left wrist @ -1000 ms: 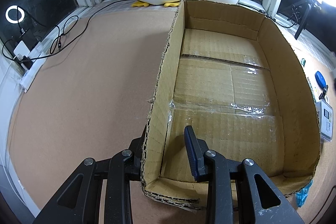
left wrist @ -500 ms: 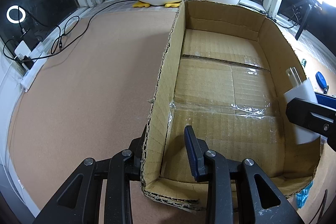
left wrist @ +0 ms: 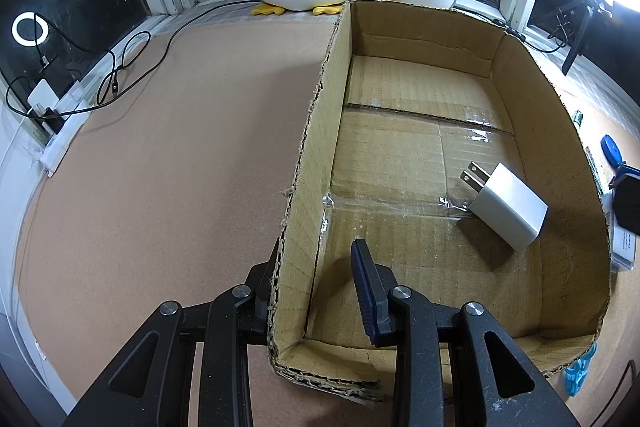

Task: Organize rigid objects
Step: 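Reach the right tool to the clear boxed card reader and grasp it, then lift the card reader with the right tool and release it into the box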

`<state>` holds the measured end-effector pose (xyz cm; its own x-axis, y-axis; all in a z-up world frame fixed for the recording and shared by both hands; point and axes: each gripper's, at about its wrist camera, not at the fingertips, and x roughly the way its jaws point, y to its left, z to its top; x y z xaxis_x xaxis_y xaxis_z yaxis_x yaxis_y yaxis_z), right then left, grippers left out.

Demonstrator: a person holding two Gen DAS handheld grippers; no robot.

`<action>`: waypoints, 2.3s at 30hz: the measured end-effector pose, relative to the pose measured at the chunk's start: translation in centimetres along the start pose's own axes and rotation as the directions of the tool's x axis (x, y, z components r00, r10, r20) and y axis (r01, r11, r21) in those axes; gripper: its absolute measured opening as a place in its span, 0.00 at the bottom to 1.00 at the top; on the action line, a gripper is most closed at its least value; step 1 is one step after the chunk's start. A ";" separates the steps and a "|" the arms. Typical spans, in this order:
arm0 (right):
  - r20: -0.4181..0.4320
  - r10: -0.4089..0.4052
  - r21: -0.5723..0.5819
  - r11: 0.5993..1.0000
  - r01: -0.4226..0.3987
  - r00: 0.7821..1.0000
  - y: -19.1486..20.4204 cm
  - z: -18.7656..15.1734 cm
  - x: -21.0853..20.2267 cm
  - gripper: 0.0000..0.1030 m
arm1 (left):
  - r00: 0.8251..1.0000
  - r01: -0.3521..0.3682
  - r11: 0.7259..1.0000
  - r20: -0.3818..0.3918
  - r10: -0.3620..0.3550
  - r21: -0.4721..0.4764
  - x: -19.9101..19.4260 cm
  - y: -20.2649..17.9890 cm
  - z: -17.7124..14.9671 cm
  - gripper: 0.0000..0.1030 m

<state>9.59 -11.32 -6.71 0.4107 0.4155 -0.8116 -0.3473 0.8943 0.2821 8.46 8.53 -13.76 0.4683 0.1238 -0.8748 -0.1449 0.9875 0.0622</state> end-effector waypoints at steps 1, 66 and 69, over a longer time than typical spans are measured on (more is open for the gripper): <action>0.010 -0.006 0.013 1.000 0.005 1.000 -0.5 -0.2 -0.5 0.57 | 1.000 0.000 1.000 0.000 0.000 0.000 0.0 0.0 0.0 0.32; -0.291 -0.332 0.119 0.918 0.378 0.897 -10.4 -1.4 3.9 0.70 | 1.000 0.002 1.000 0.006 -0.002 0.002 0.0 -0.2 0.3 0.32; -0.288 -0.320 0.122 0.922 0.366 0.903 -10.6 -1.5 3.7 0.69 | 1.000 0.002 1.000 0.006 -0.002 0.003 0.0 -0.1 0.3 0.32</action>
<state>13.52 -19.52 -13.45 0.2387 0.0410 -0.9702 -0.0668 0.9974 0.0257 8.72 8.41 -13.60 0.4740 0.1221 -0.8720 -0.1412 0.9881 0.0616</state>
